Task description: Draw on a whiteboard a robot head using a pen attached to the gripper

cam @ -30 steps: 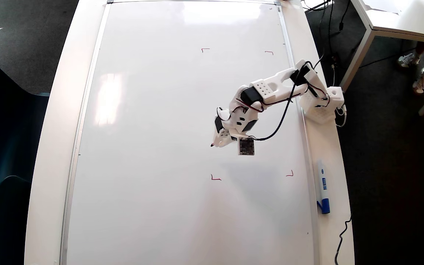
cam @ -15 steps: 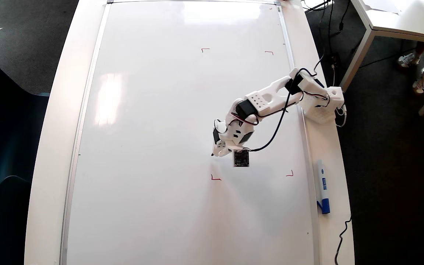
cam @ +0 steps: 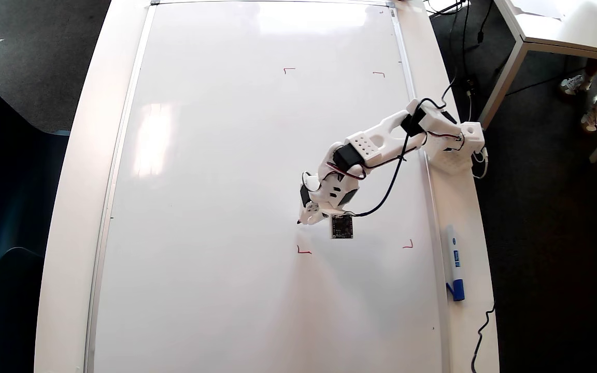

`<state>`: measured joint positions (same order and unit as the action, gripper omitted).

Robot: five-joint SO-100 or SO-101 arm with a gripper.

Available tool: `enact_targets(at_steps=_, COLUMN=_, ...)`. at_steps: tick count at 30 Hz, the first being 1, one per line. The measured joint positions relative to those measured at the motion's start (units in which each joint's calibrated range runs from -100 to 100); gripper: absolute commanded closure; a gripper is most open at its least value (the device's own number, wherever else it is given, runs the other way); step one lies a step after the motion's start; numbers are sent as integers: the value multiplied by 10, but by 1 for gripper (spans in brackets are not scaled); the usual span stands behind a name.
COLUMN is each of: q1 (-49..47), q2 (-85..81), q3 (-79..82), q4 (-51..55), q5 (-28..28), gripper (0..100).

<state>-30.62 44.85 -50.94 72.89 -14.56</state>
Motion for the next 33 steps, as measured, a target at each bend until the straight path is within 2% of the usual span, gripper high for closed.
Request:
enact_targets(at_steps=16, q1=-6, q2=-3, q3=51, q4=-8, q5=0, gripper=99)
enact_targets(at_steps=33, q1=-20, q2=-119, q3=256, q4=-9, q5=0, gripper=99)
